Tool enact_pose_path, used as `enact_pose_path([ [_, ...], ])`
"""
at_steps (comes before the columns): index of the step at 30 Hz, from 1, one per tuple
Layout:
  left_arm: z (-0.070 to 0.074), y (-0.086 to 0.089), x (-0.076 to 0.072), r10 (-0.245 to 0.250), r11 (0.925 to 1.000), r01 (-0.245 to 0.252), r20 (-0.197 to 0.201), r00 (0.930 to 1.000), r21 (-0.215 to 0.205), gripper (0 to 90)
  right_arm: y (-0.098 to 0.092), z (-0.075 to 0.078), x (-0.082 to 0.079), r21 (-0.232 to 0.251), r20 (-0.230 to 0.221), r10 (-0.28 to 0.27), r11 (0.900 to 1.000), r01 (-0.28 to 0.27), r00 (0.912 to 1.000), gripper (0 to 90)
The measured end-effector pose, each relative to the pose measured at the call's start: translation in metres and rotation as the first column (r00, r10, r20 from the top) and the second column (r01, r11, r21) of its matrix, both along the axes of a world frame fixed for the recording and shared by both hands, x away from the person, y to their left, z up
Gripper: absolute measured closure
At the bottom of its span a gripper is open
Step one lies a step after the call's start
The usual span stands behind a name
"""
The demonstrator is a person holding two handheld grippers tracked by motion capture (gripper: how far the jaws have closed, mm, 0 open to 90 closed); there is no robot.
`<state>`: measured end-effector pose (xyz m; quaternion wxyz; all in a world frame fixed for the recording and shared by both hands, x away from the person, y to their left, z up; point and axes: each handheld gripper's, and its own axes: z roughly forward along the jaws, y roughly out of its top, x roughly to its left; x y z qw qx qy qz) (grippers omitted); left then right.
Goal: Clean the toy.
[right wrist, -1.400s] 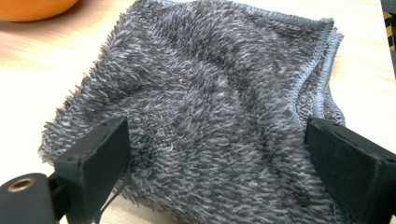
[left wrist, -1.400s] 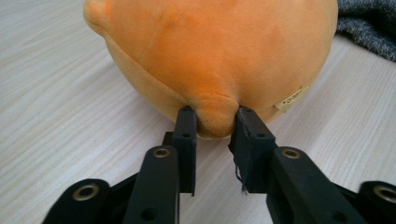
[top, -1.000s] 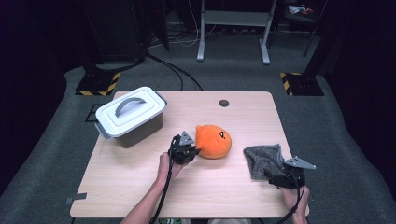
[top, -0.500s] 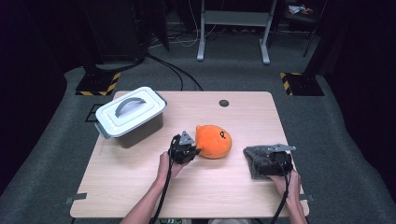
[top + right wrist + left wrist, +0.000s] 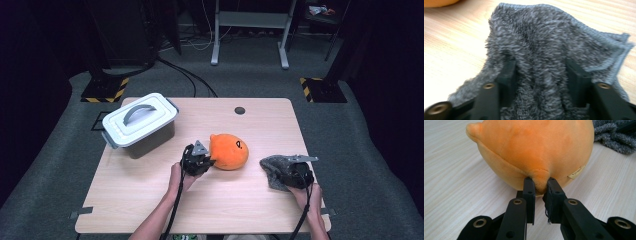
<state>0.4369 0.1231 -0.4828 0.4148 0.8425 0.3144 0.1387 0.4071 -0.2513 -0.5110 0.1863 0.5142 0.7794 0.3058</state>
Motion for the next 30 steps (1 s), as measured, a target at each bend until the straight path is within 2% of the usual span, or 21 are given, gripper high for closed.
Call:
enact_pose_path([
  [1, 0.0, -0.001, -0.001, 0.001, 1.0, -0.001, -0.005, 1.0, -0.002, 79.7, -0.001, 0.0, 0.0, 0.004, 0.002, 0.004, 1.0, -0.004, 1.0, 57.9],
  [4, 0.001, -0.002, -0.001, 0.0, 1.0, 0.0, 0.011, 0.9999, 0.007, 79.8, -0.003, -0.001, -0.001, 0.017, 0.012, 0.009, 1.0, -0.009, 0.9999, 67.7],
  [6, 0.001, -0.002, -0.002, 0.0, 1.0, 0.0, 0.006, 1.0, 0.009, 79.8, -0.004, -0.001, -0.001, 0.034, 0.019, 0.005, 0.999, -0.006, 0.9998, 71.0],
  [7, 0.001, -0.003, -0.002, -0.002, 1.0, 0.002, 0.012, 0.9999, 0.006, 79.8, -0.003, -0.001, -0.002, 0.056, 0.009, -0.015, 0.998, 0.014, 0.9999, 72.4],
  [9, 0.0, -0.003, -0.003, 0.001, 1.0, -0.001, 0.019, 0.9998, 0.005, 79.8, -0.005, -0.001, -0.003, 0.063, 0.015, -0.012, 0.998, 0.011, 0.9998, 74.3],
  [13, 0.002, -0.005, -0.004, -0.004, 0.9998, 0.003, 0.027, 0.9996, 0.017, 79.9, -0.008, 0.001, -0.005, 0.095, 0.018, -0.021, 0.995, 0.019, 0.9996, 75.6],
  [19, 0.004, -0.007, -0.004, -0.012, 0.9996, 0.011, 0.039, 0.9992, 0.026, 80.0, -0.007, 0.015, -0.007, 0.134, 0.058, -0.021, 0.991, 0.013, 0.9981, 75.8],
  [29, 0.008, -0.011, -0.003, -0.021, 0.9996, 0.02, 0.049, 0.9986, 0.019, 80.1, 0.005, 0.038, -0.004, 0.139, 0.114, 0.011, 0.99, -0.027, 0.9934, 75.8],
  [30, 0.008, -0.012, -0.003, -0.018, 0.9998, 0.017, 0.049, 0.9986, 0.012, 80.2, 0.007, 0.043, -0.003, 0.144, 0.108, 0.014, 0.989, -0.029, 0.9941, 75.8],
])
